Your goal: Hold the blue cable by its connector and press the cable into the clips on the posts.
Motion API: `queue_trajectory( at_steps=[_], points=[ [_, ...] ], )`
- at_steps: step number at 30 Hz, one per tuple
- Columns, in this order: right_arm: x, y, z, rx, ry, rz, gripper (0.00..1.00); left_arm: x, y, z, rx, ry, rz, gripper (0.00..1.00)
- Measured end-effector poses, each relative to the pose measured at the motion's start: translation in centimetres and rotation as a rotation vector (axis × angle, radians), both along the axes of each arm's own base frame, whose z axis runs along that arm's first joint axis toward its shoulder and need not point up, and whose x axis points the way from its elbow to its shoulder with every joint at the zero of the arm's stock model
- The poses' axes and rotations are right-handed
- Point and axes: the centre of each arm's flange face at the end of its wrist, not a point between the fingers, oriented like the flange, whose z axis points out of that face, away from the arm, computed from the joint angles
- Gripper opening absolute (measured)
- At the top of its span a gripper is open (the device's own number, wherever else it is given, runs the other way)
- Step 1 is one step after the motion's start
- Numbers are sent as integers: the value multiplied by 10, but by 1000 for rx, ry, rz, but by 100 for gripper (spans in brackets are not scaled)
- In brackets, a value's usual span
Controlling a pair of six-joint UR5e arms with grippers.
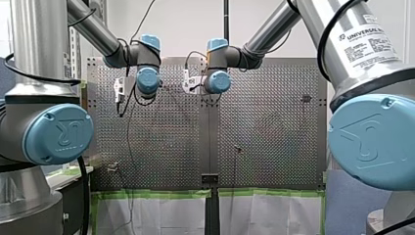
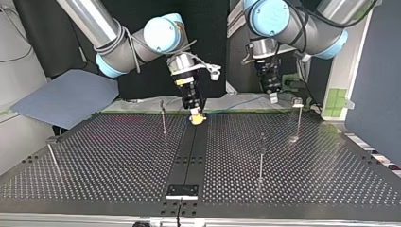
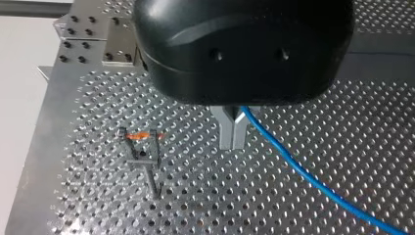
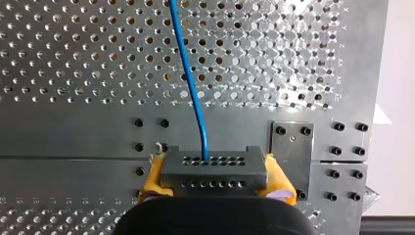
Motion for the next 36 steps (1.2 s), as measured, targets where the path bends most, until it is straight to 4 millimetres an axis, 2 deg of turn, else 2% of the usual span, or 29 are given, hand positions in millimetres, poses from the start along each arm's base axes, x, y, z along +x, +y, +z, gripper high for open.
queue_trajectory(
  at_steps=[4, 9, 14, 18, 21, 25, 28, 31, 36],
  points=[
    [0, -3, 4, 4, -17, -1, 0, 4, 9, 8, -3, -1, 22, 1],
    [1, -9, 10, 9, -35, -3, 0, 12, 5, 14, 0, 16, -2, 1],
    [1, -16, 17, 12, -39, -8, 0, 12, 4, 38, 20, 2, 6, 1],
    [0, -22, 20, 13, -40, -16, 0, 15, 2, 49, 47, 12, 11, 1],
    [-1, -25, 17, 17, -37, -21, 0, 15, 1, 65, 55, 3, 11, 1],
    [-1, -28, 9, 29, -24, -23, 0, 11, 3, 96, 47, -29, 11, 1],
    [1, -27, 6, 32, -20, -16, 0, 10, 4, 108, 43, -40, 5, 1],
    [5, -26, 8, 29, -21, -1, 0, 14, 4, 110, 47, -24, -2, 1],
    [9, -24, 14, 25, -25, 13, 0, 21, 2, 98, 54, 20, -4, 1]
  ],
)
